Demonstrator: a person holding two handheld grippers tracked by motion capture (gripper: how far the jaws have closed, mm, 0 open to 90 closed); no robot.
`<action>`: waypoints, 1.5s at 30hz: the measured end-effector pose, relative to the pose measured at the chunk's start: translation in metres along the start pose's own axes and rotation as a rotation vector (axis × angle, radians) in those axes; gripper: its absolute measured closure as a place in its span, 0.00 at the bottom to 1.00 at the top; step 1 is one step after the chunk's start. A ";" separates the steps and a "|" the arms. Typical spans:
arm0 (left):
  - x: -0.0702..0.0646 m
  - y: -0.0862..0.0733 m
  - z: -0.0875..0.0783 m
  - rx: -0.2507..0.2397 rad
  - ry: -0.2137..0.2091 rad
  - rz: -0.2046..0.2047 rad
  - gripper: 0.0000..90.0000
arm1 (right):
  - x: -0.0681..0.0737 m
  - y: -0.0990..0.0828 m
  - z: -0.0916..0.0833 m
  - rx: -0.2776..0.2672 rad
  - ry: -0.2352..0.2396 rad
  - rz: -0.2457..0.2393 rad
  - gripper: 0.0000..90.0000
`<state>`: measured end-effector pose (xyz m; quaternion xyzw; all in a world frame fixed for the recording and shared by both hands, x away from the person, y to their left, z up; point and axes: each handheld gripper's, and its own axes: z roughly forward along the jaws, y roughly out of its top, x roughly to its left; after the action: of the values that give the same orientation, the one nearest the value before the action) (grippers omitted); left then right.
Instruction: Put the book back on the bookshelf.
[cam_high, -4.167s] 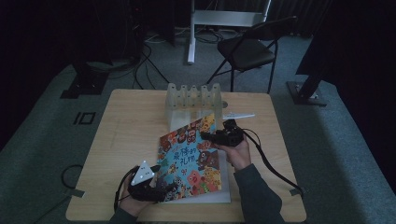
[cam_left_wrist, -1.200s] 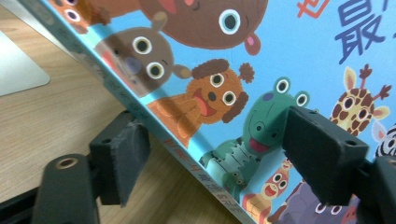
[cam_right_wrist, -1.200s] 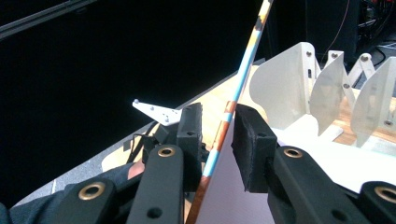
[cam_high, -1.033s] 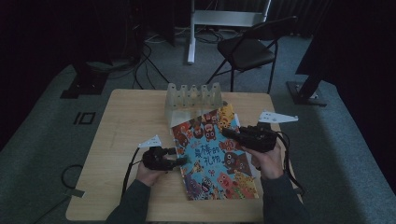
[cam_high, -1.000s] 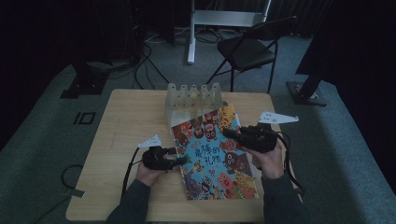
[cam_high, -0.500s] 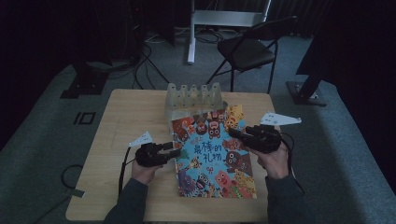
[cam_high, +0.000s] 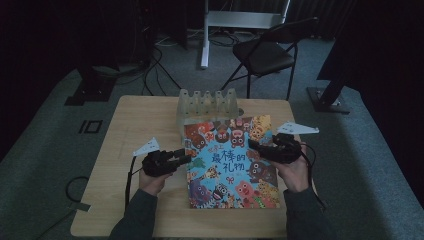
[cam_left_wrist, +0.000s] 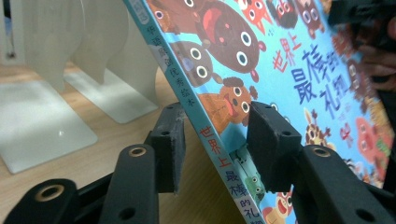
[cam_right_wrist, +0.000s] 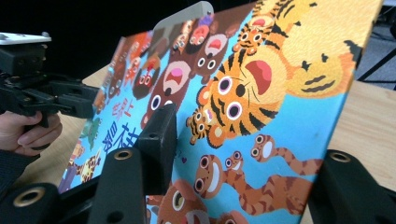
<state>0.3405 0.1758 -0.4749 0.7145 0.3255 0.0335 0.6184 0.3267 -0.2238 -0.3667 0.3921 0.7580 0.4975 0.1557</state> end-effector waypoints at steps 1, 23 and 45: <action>0.000 0.000 0.000 0.000 0.000 0.000 0.65 | 0.000 0.000 0.000 0.000 0.000 0.000 0.53; -0.010 0.026 -0.022 -0.065 0.046 0.093 0.82 | -0.001 -0.015 0.023 0.034 -0.078 -0.081 0.32; -0.016 0.028 -0.031 -0.085 0.066 0.197 0.88 | 0.008 -0.022 0.030 -0.048 -0.142 -0.198 0.26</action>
<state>0.3264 0.1936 -0.4366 0.7146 0.2719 0.1315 0.6309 0.3309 -0.2031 -0.3989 0.3459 0.7678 0.4687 0.2667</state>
